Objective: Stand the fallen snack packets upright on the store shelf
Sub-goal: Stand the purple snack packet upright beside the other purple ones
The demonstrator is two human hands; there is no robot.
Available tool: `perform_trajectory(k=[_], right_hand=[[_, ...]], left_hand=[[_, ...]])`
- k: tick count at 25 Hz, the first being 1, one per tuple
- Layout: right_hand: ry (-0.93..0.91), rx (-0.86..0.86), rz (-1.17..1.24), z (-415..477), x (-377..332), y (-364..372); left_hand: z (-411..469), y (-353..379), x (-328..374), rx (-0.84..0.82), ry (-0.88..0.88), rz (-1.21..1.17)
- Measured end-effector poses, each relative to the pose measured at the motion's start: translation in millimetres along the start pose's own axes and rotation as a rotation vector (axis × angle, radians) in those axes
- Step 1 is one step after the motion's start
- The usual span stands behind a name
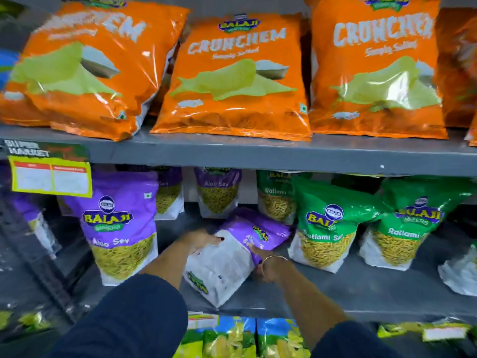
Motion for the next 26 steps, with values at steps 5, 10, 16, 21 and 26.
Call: perform_trajectory(k=[5, 10, 16, 21, 26], right_hand=[[-0.023, 0.091, 0.111, -21.3, -22.0, 3.3], [-0.339, 0.125, 0.028, -23.4, -79.4, 5.1], [-0.617, 0.128, -0.139, -23.4, -104.5, 15.8], [-0.358, 0.187, -0.321, -3.3, -70.6, 6.0], [-0.325, 0.159, -0.418, -12.7, -71.5, 7.1]], left_hand=[[3.7, -0.2, -5.8, -0.138, 0.013, -0.088], [-14.9, -18.6, 13.0, -0.018, 0.146, -0.215], [-27.6, -21.4, 15.0, 0.159, 0.322, -0.384], [-27.6, -21.7, 2.4, -0.15, 0.157, -0.275], [-23.6, -24.9, -0.2, -0.01, 0.161, -0.286]])
Point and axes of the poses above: each hand's wrist, its own z-axis towards the middle knuckle, its own y-axis out of the palm, x = y × z, the point moved 6 cm from there along z, towards the middle knuckle, and after that the axes turned 2 degrees about -y, right-handed, at the moved point
